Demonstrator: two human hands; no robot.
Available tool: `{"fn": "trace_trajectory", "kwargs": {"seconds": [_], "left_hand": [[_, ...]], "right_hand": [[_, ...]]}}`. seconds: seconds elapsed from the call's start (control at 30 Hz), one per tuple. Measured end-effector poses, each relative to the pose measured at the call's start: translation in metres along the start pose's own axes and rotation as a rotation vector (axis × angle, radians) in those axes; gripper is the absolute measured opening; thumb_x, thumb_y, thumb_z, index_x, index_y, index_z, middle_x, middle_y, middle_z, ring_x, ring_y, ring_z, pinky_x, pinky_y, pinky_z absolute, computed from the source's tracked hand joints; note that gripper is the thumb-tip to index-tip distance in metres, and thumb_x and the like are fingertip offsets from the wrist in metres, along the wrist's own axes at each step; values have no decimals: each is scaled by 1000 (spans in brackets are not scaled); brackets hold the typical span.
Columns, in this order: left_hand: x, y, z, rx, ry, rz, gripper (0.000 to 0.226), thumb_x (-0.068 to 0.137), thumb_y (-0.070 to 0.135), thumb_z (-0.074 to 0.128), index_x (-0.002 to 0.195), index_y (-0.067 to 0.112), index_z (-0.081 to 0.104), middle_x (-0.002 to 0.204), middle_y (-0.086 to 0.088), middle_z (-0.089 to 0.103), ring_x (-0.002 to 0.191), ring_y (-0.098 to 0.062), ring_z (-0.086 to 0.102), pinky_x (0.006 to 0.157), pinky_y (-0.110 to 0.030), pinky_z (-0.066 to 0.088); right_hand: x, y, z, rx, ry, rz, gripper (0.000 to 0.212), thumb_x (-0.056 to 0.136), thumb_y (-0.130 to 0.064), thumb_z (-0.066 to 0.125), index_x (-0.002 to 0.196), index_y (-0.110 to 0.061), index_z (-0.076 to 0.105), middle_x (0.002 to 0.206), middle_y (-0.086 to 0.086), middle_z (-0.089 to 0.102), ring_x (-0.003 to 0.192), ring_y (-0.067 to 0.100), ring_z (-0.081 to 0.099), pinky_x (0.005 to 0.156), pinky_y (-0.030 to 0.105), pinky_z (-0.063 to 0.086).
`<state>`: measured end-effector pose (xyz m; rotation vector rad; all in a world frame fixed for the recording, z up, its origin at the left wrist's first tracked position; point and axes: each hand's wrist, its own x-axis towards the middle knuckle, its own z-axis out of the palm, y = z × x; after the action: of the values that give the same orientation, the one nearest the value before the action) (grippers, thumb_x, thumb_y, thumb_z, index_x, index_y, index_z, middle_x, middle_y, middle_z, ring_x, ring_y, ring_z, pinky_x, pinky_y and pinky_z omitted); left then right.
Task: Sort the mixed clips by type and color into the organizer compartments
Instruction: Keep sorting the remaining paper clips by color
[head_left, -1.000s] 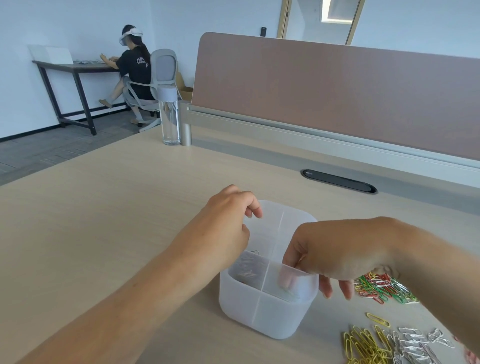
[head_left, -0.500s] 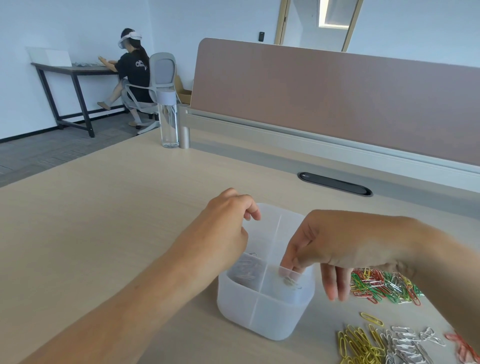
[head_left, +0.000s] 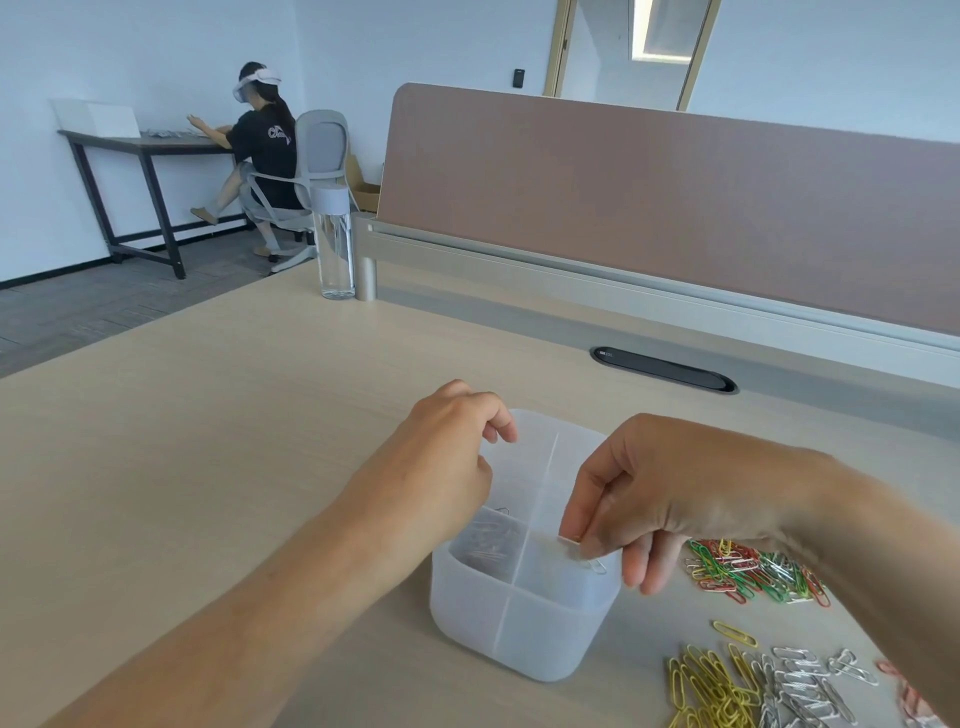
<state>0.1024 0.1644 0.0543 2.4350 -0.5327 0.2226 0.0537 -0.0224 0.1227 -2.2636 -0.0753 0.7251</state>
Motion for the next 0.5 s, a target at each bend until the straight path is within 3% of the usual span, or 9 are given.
{"fn": "trace_trajectory", "kwargs": {"seconds": [0.27,0.5], "left_hand": [[0,2,-1,2,-16,-15,44,86,-3,48,97,39,58,102,19,45,67,11,43,60,-9,31],[-1,2,-2,32,-32,-6,45,85,-2,49,95,40,59,100,18,46,66,7,44,60,-15,34]], "right_hand": [[0,6,2,13,54,-23,5,78,-4,77,82,-6,74,62,13,68,56,22,67,56,26,55],[1,6,3,82,157,-118,7,85,-4,70,92,-5,73,81,13,74,48,14,58,48,25,51]]}}
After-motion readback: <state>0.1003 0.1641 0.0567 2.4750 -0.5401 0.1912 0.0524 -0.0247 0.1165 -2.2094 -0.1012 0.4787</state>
